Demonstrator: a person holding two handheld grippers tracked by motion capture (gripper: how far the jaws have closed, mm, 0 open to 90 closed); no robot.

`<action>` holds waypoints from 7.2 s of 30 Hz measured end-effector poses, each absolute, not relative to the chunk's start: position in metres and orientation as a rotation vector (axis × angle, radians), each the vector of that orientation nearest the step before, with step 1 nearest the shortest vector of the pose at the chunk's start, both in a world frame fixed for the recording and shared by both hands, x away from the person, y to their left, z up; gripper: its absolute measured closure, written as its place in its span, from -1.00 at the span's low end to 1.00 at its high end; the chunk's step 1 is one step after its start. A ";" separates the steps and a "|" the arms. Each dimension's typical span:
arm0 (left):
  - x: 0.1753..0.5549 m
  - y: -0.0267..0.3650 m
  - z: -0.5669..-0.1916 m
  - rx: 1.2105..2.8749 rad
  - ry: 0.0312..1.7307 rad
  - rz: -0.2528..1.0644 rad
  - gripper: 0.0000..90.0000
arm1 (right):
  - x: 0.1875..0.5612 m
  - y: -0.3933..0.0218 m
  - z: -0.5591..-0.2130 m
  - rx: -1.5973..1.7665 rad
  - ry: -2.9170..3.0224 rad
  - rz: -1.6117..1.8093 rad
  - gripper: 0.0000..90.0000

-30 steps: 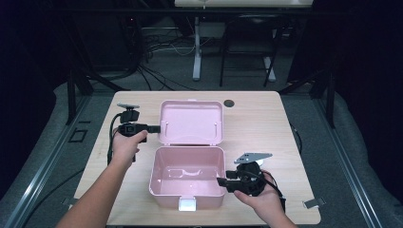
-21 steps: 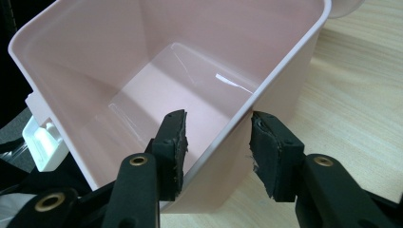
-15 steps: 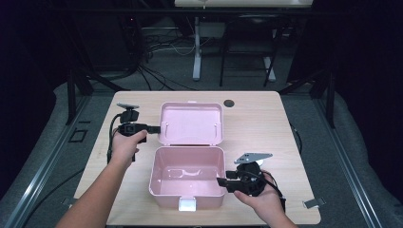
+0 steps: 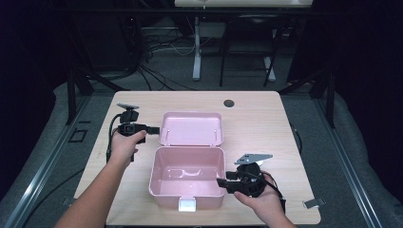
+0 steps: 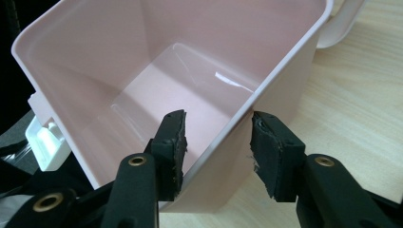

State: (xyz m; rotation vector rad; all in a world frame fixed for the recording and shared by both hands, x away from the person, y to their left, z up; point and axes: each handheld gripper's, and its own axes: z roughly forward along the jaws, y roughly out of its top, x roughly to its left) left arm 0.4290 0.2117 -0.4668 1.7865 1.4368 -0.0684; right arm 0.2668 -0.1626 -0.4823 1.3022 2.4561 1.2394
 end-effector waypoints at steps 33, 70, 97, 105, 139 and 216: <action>0.378 0.220 -0.444 1.912 1.321 0.070 0.36 | 0.274 -0.159 -0.440 1.232 2.500 1.126 0.21; 0.349 0.224 -0.440 2.119 1.195 0.107 0.02 | 0.349 -0.190 -0.442 1.255 2.608 0.556 -0.11; 0.350 0.224 -0.437 2.128 1.224 0.140 0.02 | 0.386 -0.211 -0.474 1.460 2.605 0.239 -0.06; 0.349 0.225 -0.437 2.124 1.220 0.134 0.03 | 0.395 -0.215 -0.481 1.512 2.603 0.214 -0.04; 0.351 0.228 -0.439 2.120 1.249 0.135 0.04 | 0.401 -0.214 -0.507 1.591 2.625 0.117 0.11; 0.349 0.233 -0.433 2.096 1.262 0.136 0.04 | 0.362 -0.161 -0.416 1.281 2.784 0.129 0.12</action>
